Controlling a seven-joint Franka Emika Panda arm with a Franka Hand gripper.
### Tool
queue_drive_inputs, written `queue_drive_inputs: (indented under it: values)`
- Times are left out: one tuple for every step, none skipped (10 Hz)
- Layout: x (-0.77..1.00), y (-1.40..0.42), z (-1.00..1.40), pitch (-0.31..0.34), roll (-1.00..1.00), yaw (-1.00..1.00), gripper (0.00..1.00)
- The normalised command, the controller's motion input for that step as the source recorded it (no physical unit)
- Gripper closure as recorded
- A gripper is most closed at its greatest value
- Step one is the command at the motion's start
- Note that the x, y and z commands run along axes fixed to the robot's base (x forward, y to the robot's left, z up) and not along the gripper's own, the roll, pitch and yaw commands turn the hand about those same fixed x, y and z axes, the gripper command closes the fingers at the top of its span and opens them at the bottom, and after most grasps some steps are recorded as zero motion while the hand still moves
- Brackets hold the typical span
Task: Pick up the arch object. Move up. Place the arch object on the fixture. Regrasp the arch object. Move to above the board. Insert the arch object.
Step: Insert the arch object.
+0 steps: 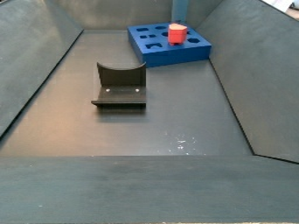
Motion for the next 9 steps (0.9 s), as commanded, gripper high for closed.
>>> queue_drive_inputs:
  values:
    - [0.29, 0.06, -0.37, -0.07, -0.17, 0.67, 1.0]
    - [0.34, 0.18, -0.35, -0.034, -0.13, 0.59, 1.0]
    - [0.44, 0.27, -0.37, -0.036, -0.09, 0.51, 1.0]
    - [0.52, 0.32, -0.35, -0.044, -0.07, 0.45, 1.0]
    - [0.39, 0.37, -0.25, 0.0, 0.02, 0.42, 1.0]
    - [0.27, 0.33, -0.44, 0.0, 0.05, 0.4, 1.0]
    - [0.13, 0.26, -0.57, -0.023, 0.09, 0.37, 1.0]
    - [0.0, 0.19, -0.71, -0.124, 0.13, 0.39, 1.0]
    - [-0.09, 0.1, -0.85, -0.174, 0.11, 0.35, 1.0]
